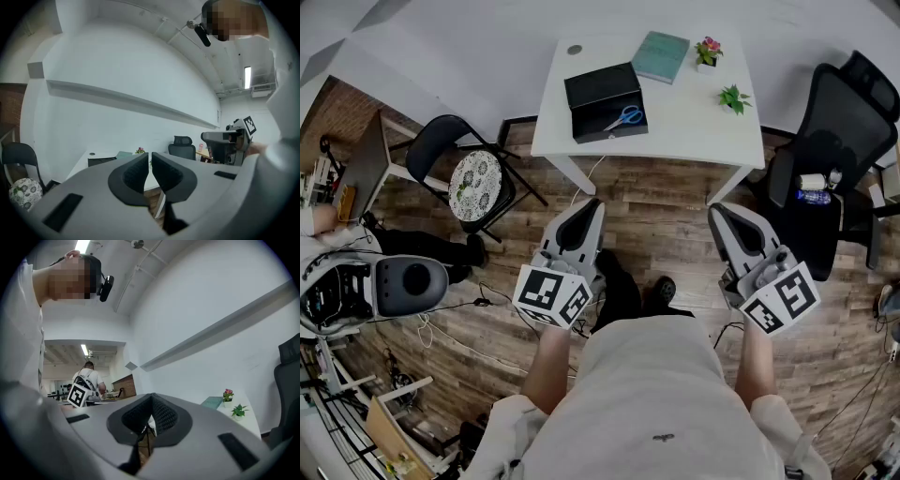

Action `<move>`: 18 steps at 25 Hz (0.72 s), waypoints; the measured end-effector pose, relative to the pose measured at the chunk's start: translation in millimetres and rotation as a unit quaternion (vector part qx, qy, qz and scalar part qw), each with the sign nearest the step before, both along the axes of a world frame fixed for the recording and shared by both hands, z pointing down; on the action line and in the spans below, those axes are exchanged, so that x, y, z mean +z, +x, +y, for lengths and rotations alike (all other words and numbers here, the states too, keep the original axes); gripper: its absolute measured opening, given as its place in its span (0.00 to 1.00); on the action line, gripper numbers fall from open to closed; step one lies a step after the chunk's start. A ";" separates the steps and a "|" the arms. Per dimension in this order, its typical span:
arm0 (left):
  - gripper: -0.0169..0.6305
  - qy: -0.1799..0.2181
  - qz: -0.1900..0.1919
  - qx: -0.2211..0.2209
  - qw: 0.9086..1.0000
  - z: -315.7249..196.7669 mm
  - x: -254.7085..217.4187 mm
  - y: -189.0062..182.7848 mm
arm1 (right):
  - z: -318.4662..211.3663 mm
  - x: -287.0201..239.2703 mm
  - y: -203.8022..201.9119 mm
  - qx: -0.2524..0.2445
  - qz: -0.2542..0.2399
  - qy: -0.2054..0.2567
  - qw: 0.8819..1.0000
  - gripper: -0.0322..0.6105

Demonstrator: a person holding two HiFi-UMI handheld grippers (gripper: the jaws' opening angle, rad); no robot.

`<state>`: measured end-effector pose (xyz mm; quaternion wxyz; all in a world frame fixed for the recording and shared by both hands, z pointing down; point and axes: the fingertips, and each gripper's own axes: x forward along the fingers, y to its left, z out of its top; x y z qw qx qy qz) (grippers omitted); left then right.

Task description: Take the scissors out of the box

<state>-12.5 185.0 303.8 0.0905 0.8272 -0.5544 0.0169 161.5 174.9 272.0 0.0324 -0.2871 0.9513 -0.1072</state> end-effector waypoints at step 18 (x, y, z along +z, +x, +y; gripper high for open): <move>0.08 -0.013 -0.001 -0.009 1.000 20.6 8.3 4.3 | 12.2 9.3 13.2 0.010 -0.016 -0.014 1.000 0.06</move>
